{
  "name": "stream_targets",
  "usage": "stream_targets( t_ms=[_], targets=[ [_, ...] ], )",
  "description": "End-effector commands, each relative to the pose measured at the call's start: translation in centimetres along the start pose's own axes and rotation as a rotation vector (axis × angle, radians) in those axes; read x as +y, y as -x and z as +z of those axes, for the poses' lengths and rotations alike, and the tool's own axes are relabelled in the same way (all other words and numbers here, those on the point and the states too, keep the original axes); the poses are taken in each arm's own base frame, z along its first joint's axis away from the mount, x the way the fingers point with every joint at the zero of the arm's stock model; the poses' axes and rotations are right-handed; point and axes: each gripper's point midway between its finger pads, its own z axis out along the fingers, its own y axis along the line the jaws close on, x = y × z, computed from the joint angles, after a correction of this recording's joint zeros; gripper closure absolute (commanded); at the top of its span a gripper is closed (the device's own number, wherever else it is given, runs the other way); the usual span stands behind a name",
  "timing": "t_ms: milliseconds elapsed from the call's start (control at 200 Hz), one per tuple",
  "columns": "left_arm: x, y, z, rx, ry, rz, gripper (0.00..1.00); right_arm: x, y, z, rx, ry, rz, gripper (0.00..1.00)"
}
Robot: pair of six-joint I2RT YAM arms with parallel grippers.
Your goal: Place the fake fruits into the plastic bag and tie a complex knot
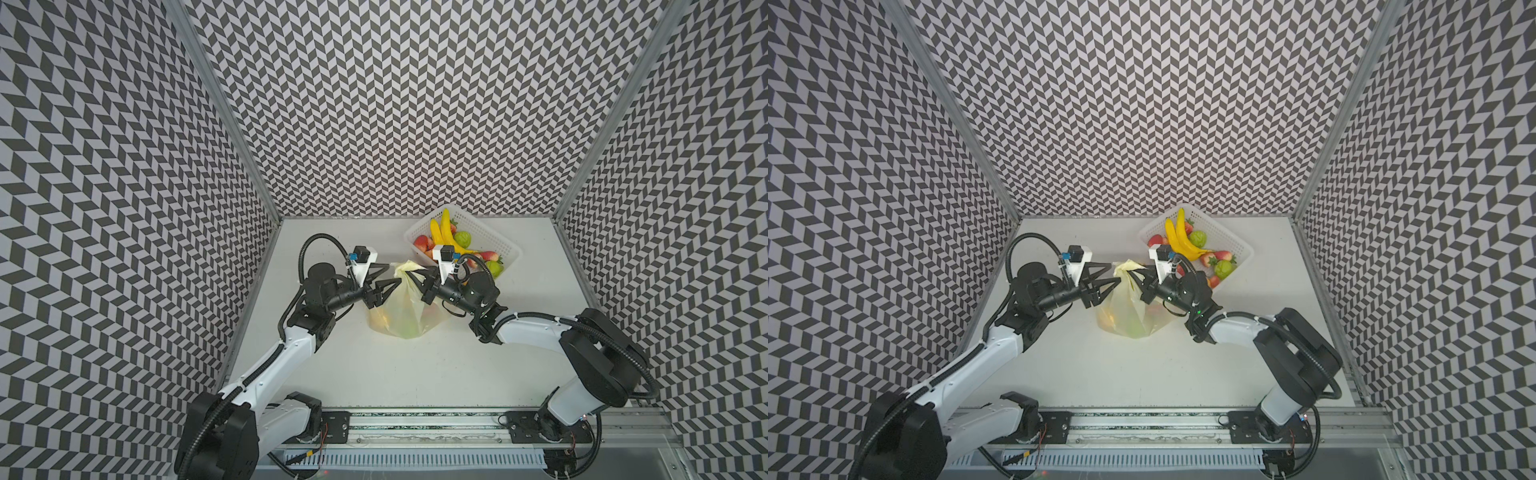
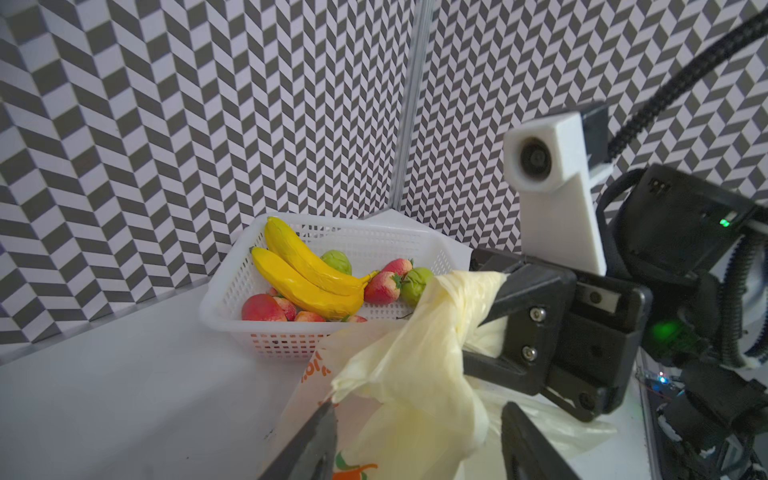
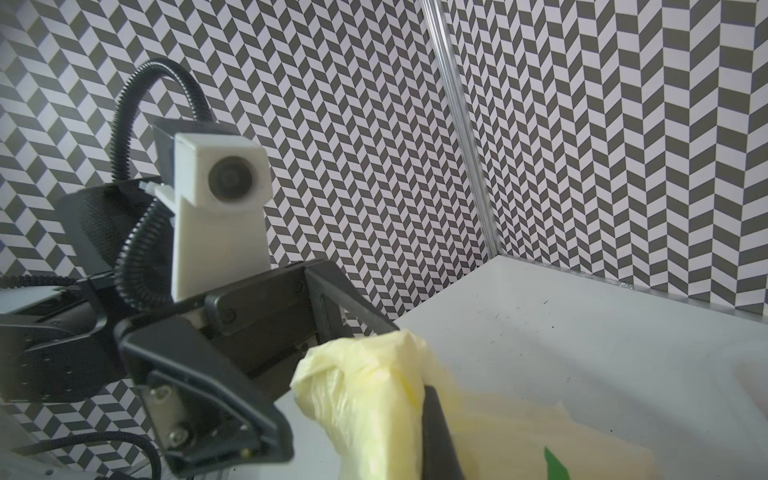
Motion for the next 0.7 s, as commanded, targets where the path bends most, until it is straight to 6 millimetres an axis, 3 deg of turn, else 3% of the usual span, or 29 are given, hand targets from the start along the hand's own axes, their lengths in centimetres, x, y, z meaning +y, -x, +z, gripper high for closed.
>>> stream_targets(
  t_ms=[0, 130, 200, 401, 696],
  targets=[
    [0.7, 1.4, -1.8, -0.041, 0.047, -0.028, 0.33, 1.5, 1.5, -0.1, -0.066, 0.061, -0.025, 1.00],
    [2.1, 3.2, -3.8, -0.109, 0.108, -0.104, 0.30, 1.8, 1.7, -0.1, -0.071, 0.071, -0.035, 1.00],
    [2.3, 3.3, -4.1, -0.119, 0.092, -0.139, 0.35, 1.9, 1.8, -0.2, -0.071, 0.076, -0.046, 1.00],
    [3.4, 1.1, -2.6, -0.079, 0.048, -0.155, 0.54, 2.1, 1.7, -0.2, -0.063, 0.084, -0.050, 1.00],
    [2.8, -0.6, -0.1, -0.065, -0.052, -0.085, 0.53, 2.3, 1.6, 0.0, -0.052, 0.096, -0.055, 1.00]
  ],
)
